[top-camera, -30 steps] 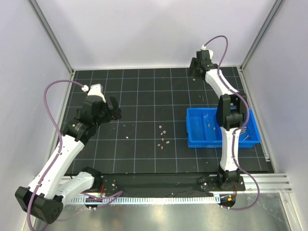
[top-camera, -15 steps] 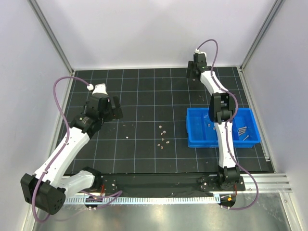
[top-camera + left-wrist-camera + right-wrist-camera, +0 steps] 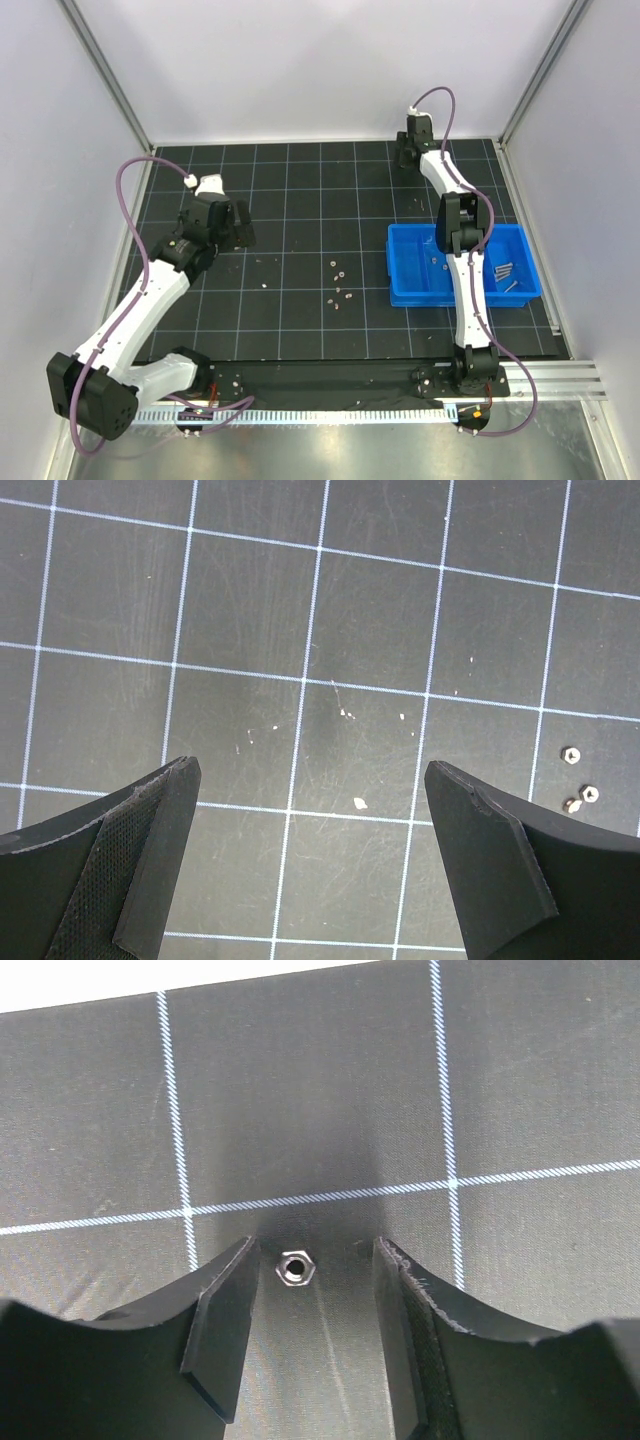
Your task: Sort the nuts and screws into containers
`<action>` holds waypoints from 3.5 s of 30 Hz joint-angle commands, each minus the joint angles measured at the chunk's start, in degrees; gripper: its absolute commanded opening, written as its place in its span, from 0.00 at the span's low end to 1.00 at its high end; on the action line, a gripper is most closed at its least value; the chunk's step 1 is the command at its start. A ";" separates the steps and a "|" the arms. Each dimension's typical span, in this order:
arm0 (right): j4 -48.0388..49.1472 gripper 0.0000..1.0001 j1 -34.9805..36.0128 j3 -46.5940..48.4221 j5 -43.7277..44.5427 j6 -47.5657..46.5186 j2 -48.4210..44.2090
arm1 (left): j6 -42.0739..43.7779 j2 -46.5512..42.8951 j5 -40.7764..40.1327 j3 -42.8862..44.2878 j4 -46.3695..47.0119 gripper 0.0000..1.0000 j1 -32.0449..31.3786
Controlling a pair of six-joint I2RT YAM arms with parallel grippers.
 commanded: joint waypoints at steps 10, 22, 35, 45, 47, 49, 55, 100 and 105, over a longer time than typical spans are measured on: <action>1.38 0.44 0.40 -1.95 -1.48 0.10 -0.78 | 0.93 -0.14 -1.01 1.23 1.49 1.00 0.11; -2.05 0.37 1.45 0.70 -1.31 -5.70 1.25 | 0.93 -0.14 -0.83 1.23 1.41 1.00 0.11; -2.84 0.32 1.28 1.75 -1.92 -5.97 2.30 | 0.93 0.65 -0.66 1.50 1.23 1.00 0.20; -3.20 0.32 0.75 1.84 -1.66 -5.09 2.39 | 1.02 0.65 -0.75 1.67 1.23 1.00 0.11; -3.29 0.31 0.40 1.75 -1.92 -5.00 2.30 | 1.10 0.74 -0.83 1.58 1.14 1.00 0.20; -3.63 0.31 -0.13 1.92 -3.14 -4.48 2.39 | 1.02 0.65 -0.83 1.58 1.14 1.00 0.11; -4.69 0.31 -0.66 1.93 -3.85 -4.47 2.48 | 1.02 0.83 -0.75 1.76 1.23 1.00 0.11; -10.40 0.17 -0.48 -12.14 -6.06 0.01 -13.87 | 0.75 -1.99 0.66 1.50 1.32 1.00 0.20; -11.11 0.29 -0.48 -12.49 -6.05 0.27 -14.13 | 0.84 -1.99 0.57 1.41 1.32 1.00 0.20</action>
